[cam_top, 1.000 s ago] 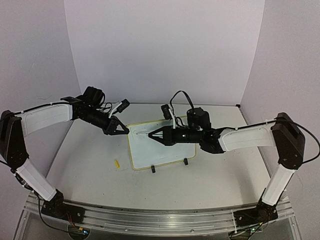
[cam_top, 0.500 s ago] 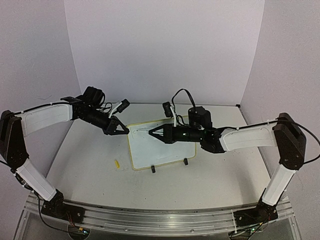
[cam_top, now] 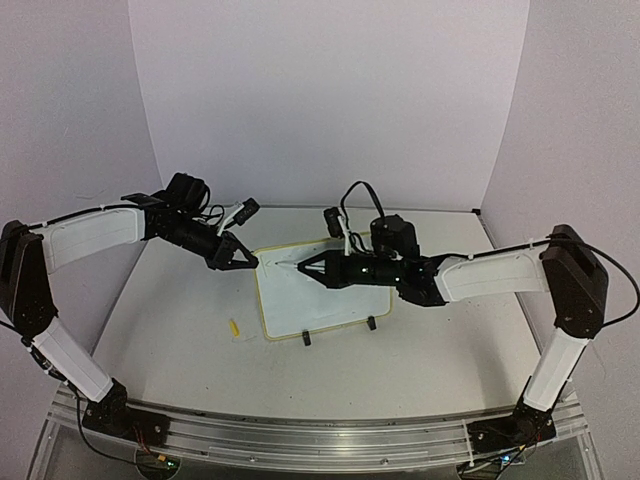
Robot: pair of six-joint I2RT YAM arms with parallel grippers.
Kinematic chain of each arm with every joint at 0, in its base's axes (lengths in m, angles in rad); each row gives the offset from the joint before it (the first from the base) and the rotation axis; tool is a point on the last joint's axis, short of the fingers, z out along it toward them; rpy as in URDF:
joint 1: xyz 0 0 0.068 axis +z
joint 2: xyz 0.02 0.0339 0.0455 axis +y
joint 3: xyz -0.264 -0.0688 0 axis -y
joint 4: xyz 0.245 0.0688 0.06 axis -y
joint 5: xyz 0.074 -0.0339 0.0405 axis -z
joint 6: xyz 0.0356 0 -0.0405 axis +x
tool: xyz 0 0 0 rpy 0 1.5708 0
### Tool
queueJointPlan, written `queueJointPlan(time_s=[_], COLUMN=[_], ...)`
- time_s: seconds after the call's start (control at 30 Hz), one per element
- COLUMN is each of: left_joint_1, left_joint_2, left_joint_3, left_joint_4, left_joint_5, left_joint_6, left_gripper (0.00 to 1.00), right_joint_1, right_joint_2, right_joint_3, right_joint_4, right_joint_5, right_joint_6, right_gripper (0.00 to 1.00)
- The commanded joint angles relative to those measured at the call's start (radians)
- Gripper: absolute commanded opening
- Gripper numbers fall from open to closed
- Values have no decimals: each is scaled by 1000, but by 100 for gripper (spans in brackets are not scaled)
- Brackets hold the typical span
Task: Write a sentence on the whiteboard
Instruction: Write on the whiteboard with the whiteboard marker without the cap.
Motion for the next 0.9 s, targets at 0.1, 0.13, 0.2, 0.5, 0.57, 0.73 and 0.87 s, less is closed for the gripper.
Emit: queueJointPlan(time_s=[0.1, 0.13, 0.2, 0.5, 0.57, 0.73, 0.87], left_joint_1=[2, 2, 2, 2, 2, 2, 2], left_joint_2=[-31, -32, -32, -33, -34, -33, -32], left_joint_3=[0, -1, -1, -1, 0, 0, 0], left_joint_4=[8, 7, 7, 7, 8, 6, 5], left_joint_5=[-58, -58, -58, -58, -57, -56, -55], left_joint_6=[27, 27, 27, 27, 27, 27, 28], left_gripper=[0, 0, 0, 0, 0, 0, 0], right_joint_1=[-11, -13, -16, -17, -18, -18, -18], right_joint_2=[-34, -39, -52, -74, -74, -53, -33], right_joint_3=[-20, -25, -32, -31, -23, 8, 26], right_joint_4=[-6, -6, -6, -5, -5, -4, 2], right_joint_5=[91, 94, 100, 104, 98, 68, 54], right_joint_6=[-11, -11, -11, -19, -23, -29, -28], right_gripper=[0, 0, 0, 0, 0, 0, 0])
